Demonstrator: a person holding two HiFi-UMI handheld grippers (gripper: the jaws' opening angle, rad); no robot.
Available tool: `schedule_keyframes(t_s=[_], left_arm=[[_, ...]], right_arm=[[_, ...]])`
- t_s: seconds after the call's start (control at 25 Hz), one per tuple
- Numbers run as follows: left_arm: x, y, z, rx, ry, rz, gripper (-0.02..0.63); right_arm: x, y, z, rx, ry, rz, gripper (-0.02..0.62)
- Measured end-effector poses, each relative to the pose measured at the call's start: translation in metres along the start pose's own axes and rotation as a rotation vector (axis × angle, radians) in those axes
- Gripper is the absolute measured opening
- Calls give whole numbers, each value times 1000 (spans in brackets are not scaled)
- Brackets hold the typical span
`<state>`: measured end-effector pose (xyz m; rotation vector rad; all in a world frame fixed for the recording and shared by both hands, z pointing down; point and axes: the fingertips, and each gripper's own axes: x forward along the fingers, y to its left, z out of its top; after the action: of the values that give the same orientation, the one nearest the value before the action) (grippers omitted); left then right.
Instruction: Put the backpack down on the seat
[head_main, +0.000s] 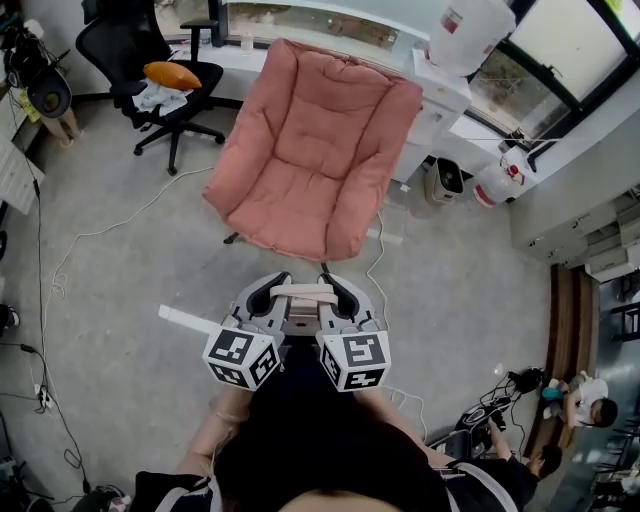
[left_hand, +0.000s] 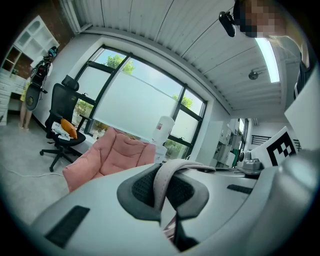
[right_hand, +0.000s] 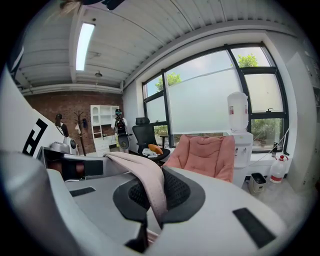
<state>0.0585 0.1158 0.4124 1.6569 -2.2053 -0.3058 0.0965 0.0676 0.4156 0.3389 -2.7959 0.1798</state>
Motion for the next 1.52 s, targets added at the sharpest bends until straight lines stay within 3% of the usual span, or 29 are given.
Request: schedule_keyframes(t_s=[0.96, 1.52], left_arm=[[155, 118, 77, -2, -6, 124, 15], [235, 163, 108, 7, 0, 146, 15]], right_arm=[[191, -71, 67, -18, 49, 143, 32], [268, -111, 91, -13, 54, 182, 32]])
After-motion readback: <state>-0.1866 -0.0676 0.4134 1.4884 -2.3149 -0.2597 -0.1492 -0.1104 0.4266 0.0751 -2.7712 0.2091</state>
